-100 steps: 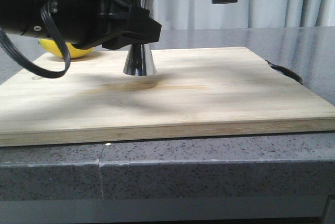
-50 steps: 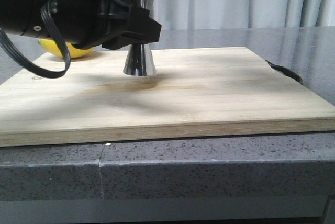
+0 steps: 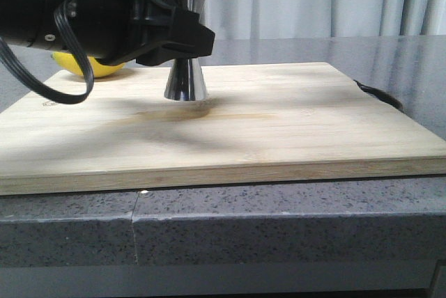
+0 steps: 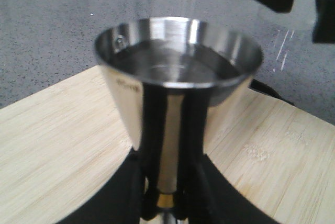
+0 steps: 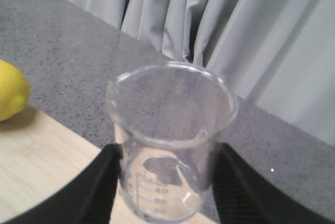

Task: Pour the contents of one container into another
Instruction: 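Tilt the beaker upright and lower it onto the board with the right gripper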

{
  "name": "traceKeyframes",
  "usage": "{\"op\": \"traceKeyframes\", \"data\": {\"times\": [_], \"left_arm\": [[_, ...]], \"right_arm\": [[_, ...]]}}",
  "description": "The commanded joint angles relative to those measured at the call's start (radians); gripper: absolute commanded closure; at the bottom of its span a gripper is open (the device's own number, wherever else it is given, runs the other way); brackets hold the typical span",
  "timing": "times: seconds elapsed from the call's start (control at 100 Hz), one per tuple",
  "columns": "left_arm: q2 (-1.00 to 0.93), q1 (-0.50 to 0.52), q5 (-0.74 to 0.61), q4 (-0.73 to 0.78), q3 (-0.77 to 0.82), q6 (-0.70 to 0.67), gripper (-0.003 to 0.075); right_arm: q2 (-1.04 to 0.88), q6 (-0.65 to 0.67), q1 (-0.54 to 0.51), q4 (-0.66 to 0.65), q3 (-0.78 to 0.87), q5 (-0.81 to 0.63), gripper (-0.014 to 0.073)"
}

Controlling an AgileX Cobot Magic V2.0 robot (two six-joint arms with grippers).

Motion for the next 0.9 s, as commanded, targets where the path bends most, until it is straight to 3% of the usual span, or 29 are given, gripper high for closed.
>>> {"op": "traceKeyframes", "data": {"times": [0.0, 0.73, 0.89], "left_arm": [[-0.042, -0.006, -0.075, -0.018, -0.033, -0.007, 0.0739], [-0.042, -0.006, -0.087, -0.018, -0.033, -0.007, 0.0739], [-0.042, -0.006, -0.089, -0.018, -0.033, -0.007, 0.0739]], "right_arm": [[-0.016, 0.026, -0.005, 0.013, -0.025, -0.082, 0.0367], [0.071, 0.188, -0.054, 0.024, 0.133, -0.225, 0.0367], [0.088, 0.248, -0.054, -0.024, 0.155, -0.267, 0.0367]]}}
